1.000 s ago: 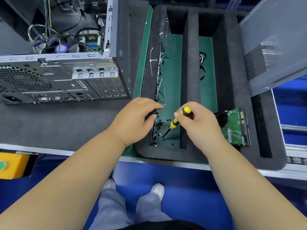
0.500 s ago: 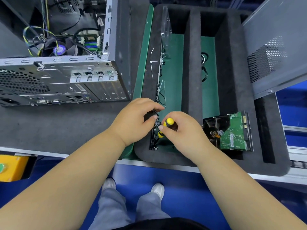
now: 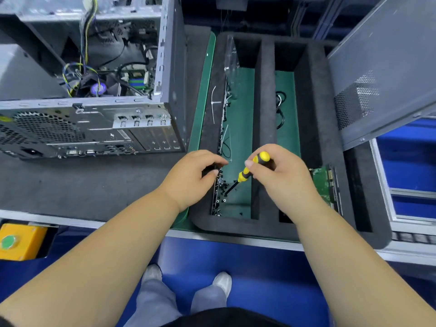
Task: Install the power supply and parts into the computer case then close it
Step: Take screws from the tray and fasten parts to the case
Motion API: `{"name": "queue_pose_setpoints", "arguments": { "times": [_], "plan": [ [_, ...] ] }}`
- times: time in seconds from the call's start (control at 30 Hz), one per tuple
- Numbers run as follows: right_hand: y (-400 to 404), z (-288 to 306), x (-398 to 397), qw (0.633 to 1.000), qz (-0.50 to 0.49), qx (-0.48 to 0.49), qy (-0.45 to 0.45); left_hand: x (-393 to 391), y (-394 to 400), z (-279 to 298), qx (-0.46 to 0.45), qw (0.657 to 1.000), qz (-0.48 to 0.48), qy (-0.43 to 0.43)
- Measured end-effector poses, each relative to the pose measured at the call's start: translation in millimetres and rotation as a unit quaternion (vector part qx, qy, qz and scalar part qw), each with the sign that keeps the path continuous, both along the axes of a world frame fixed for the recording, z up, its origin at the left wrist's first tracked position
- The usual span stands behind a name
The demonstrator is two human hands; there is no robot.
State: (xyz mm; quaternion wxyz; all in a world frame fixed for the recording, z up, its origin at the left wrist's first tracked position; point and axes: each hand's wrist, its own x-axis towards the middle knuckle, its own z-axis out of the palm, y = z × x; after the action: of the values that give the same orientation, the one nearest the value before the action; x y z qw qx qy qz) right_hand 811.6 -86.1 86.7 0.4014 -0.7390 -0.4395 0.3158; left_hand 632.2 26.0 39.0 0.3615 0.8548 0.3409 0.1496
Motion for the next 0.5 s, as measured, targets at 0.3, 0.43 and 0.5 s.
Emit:
{"name": "queue_pose_setpoints", "arguments": {
  "times": [0.3,0.43,0.5],
  "plan": [
    [-14.9,49.8,34.6,0.967,-0.148,0.109,0.176,15.2,-21.3,35.8,-0.293,0.953,0.033,-0.064],
    [-21.6,67.1,40.6,0.953,-0.165,0.141,0.211,24.0,-23.5,55.9,-0.339,0.933,0.029,-0.120],
    [-24.1,73.5,40.8,0.947,-0.171,0.150,0.227,26.3,-24.3,62.3,-0.354,0.924,0.042,-0.141]
  ]
}}
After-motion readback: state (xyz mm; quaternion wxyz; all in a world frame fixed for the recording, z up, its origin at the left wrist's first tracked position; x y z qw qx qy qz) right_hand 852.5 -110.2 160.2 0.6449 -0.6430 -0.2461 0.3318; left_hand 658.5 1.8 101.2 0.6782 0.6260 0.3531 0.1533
